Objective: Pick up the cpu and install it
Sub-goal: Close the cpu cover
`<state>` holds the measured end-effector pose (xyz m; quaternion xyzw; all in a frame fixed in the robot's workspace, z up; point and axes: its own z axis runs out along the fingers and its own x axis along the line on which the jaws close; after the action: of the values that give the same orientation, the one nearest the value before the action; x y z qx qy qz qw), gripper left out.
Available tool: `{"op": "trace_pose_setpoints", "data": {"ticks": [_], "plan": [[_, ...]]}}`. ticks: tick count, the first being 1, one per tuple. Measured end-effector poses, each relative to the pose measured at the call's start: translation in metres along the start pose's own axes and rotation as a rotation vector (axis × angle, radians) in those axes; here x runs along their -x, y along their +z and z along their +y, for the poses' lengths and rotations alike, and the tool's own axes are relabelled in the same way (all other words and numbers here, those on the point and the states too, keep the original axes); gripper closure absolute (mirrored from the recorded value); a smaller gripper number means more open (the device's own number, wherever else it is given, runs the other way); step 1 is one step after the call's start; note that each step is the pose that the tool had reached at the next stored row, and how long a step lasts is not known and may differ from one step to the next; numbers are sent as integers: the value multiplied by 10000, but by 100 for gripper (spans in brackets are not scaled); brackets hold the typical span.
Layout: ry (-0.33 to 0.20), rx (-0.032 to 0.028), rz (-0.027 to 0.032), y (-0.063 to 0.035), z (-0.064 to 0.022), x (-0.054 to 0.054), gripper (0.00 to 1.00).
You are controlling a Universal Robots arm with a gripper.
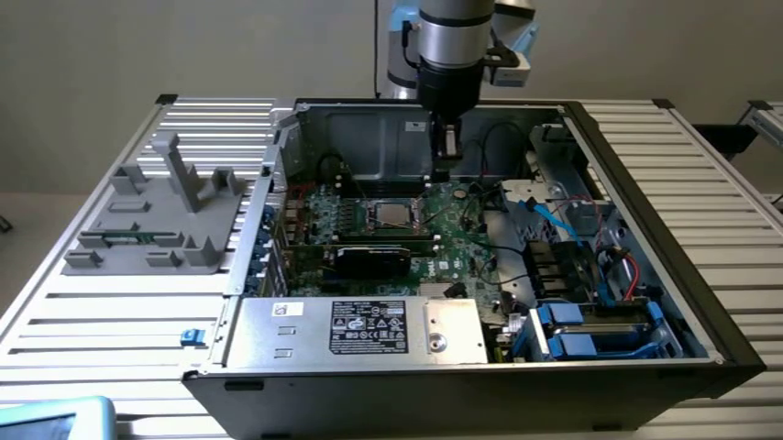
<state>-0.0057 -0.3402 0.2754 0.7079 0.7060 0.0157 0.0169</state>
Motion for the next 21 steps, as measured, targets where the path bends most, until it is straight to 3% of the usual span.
{"op": "trace_pose_setpoints", "data": {"ticks": [2, 6, 9, 14, 21], "plan": [[3, 108, 3, 4, 30, -1, 89], [9, 405, 16, 10, 83, -1, 89], [10, 515, 18, 23, 149, -1, 89], [14, 539, 19, 98, 280, -1, 89], [15, 535, 18, 226, 303, -1, 89]]}}
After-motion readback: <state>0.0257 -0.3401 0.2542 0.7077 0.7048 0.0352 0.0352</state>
